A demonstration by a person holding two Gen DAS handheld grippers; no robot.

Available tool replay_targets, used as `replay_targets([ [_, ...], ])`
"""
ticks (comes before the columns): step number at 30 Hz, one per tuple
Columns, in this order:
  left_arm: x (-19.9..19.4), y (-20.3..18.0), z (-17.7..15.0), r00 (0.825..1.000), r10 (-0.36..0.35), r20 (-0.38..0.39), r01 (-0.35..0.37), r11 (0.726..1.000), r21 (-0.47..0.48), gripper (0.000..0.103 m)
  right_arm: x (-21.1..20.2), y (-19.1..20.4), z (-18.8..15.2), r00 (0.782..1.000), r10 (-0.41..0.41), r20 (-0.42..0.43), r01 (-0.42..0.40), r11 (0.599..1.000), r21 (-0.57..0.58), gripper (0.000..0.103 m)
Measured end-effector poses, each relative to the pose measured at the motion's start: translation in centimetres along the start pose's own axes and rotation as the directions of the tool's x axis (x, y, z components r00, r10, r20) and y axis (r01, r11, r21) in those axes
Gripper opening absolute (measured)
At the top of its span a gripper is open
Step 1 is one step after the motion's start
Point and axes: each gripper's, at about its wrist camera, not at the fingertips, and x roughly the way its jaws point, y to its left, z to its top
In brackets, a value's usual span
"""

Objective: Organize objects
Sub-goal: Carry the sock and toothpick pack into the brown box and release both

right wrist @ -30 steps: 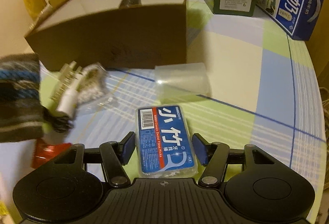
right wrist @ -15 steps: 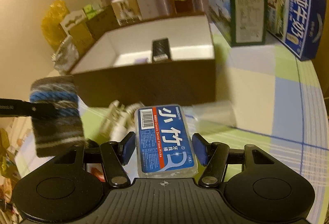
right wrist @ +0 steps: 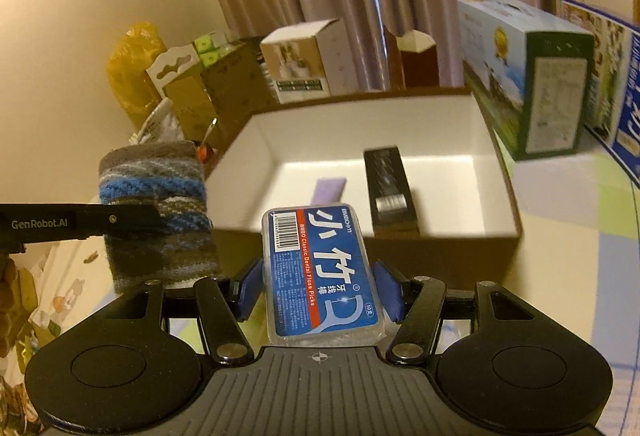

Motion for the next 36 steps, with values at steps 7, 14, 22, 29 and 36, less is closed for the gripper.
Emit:
replay_targets([
  [7,2.7,0.9,3.8,1.0,0.013,0.017,-0.013,0.998,0.056,0.009,2.9,0.6,2.9,1.0,-0.019,0.019,0.019,1.0,0.001,0.057],
  [14,7.3,1.8,6.2,0.999,0.036,-0.026,-0.033,0.994,0.102,0.009,6.5,0.6,4.9,0.999,-0.048,0.009,0.047,0.999,0.016,0.057],
  [22,13.4,3.1,6.5,0.985,0.05,-0.168,-0.027,0.99,0.141,0.009,10.2,-0.3,5.7,0.996,-0.083,-0.031,0.085,0.995,0.051,0.057],
  [29,16.9,3.3,5.4,0.965,0.039,-0.259,0.008,0.984,0.18,0.012,12.4,-0.8,5.5,0.991,-0.115,-0.062,0.119,0.991,0.064,0.057],
  [36,17.6,3.7,5.5,0.964,0.04,-0.264,0.016,0.978,0.206,0.024,13.5,-1.2,5.1,0.988,-0.132,-0.078,0.137,0.988,0.068,0.057],
])
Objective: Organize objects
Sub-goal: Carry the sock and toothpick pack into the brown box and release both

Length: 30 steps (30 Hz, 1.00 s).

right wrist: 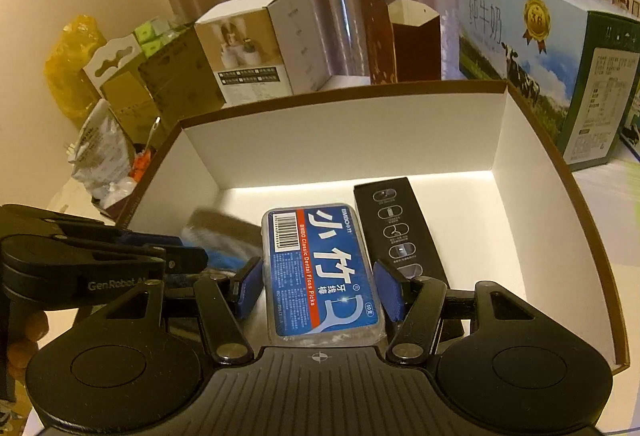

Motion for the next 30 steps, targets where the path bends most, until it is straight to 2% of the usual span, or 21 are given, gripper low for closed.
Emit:
replay_targets([
  [6,0.2,0.1,0.0,1.0,-0.002,-0.004,0.002,1.0,0.004,0.029,0.6,0.1,0.0,1.0,-0.008,0.004,0.008,1.0,-0.013,0.057],
  [9,0.1,0.0,-0.1,1.0,-0.008,-0.003,0.008,1.0,0.01,0.039,0.6,0.2,0.1,0.999,-0.011,0.031,0.012,1.0,-0.019,0.057],
  [14,-0.3,-0.1,-0.4,1.0,-0.021,0.002,0.021,1.0,0.018,0.045,0.2,0.1,0.2,0.999,-0.009,0.039,0.011,0.999,-0.031,0.057],
  [15,-0.5,-0.2,-0.4,1.0,-0.022,0.004,0.022,1.0,0.017,0.05,0.1,0.1,0.2,0.999,-0.008,0.038,0.009,0.999,-0.032,0.058],
  [16,-0.6,-0.3,-0.5,1.0,-0.022,0.006,0.022,1.0,0.018,0.056,-0.1,0.0,0.2,0.999,-0.006,0.037,0.008,0.999,-0.031,0.059],
  [18,-1.0,-0.4,-0.6,1.0,-0.022,0.017,0.022,1.0,0.021,0.061,-0.5,-0.2,0.0,0.999,-0.003,0.034,0.004,1.0,-0.031,0.065],
  [30,-3.9,-0.8,-1.3,0.998,-0.026,0.054,0.026,1.0,-0.002,0.076,-3.8,-1.3,-1.0,0.998,-0.016,0.066,0.016,1.0,-0.01,0.086],
])
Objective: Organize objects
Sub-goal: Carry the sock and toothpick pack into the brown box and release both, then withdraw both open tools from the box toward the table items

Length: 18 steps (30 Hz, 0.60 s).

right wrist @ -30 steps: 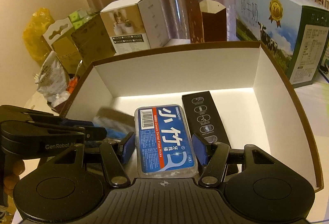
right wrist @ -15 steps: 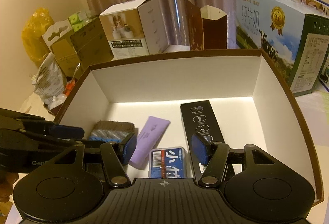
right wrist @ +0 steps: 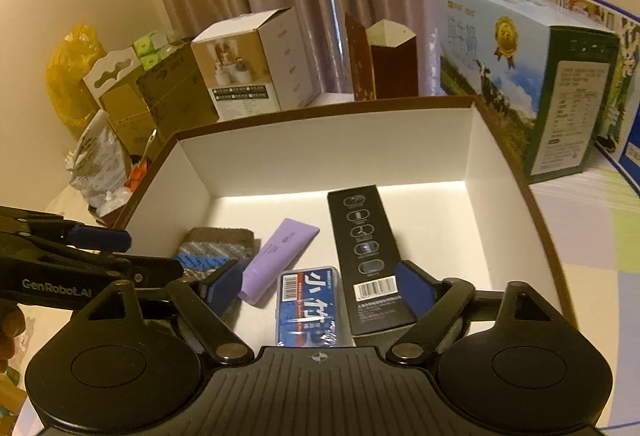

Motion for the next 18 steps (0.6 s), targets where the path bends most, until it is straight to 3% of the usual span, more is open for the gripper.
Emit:
replay_targets([
  [7,-2.2,-0.8,-0.6,0.999,0.012,0.043,-0.012,1.0,-0.011,0.091,-2.5,-0.1,-0.6,0.999,-0.021,0.034,0.021,1.0,0.008,0.1],
  [10,-3.4,-1.2,-1.1,0.997,0.027,0.074,-0.026,0.999,-0.02,0.099,-3.7,-0.2,-0.9,0.998,-0.035,0.055,0.034,0.999,0.015,0.101],
  [18,-6.5,-2.2,-2.8,0.99,0.047,0.133,-0.041,0.998,-0.048,0.102,-6.6,-0.3,-2.0,0.996,-0.05,0.075,0.048,0.998,0.032,0.101],
])
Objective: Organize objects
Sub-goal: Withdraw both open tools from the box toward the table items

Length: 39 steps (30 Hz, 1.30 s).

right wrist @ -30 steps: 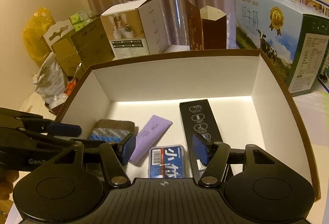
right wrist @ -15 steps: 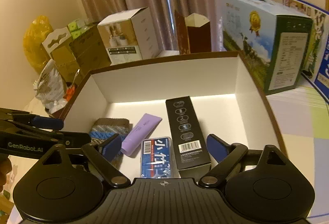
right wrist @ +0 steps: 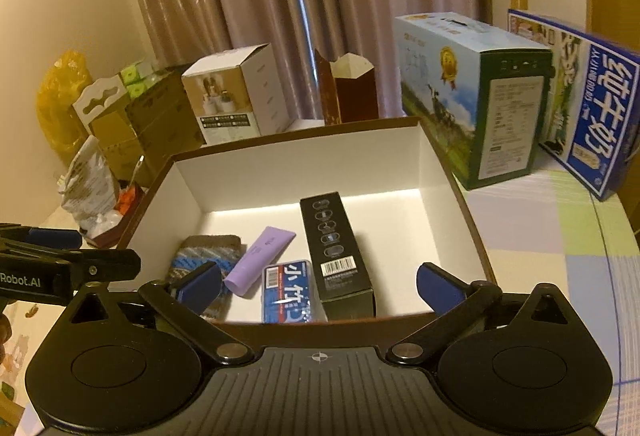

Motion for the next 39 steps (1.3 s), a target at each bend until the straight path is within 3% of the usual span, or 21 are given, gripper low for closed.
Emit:
replay_targets([
  [9,-3.4,-1.3,-2.0,0.999,0.015,0.041,-0.015,1.0,0.005,0.102,-3.3,-0.1,-1.6,1.0,0.009,-0.006,-0.009,1.0,-0.004,0.101],
  [26,-7.3,-4.2,-8.0,0.999,0.024,-0.03,-0.025,1.0,-0.017,0.102,-8.8,-1.5,-5.7,0.998,0.04,-0.048,-0.04,0.999,-0.013,0.101],
  [39,-8.2,-6.9,-12.3,0.993,0.041,-0.113,-0.045,0.998,-0.032,0.102,-11.2,-3.3,-9.4,0.992,0.054,-0.114,-0.055,0.998,-0.01,0.101],
])
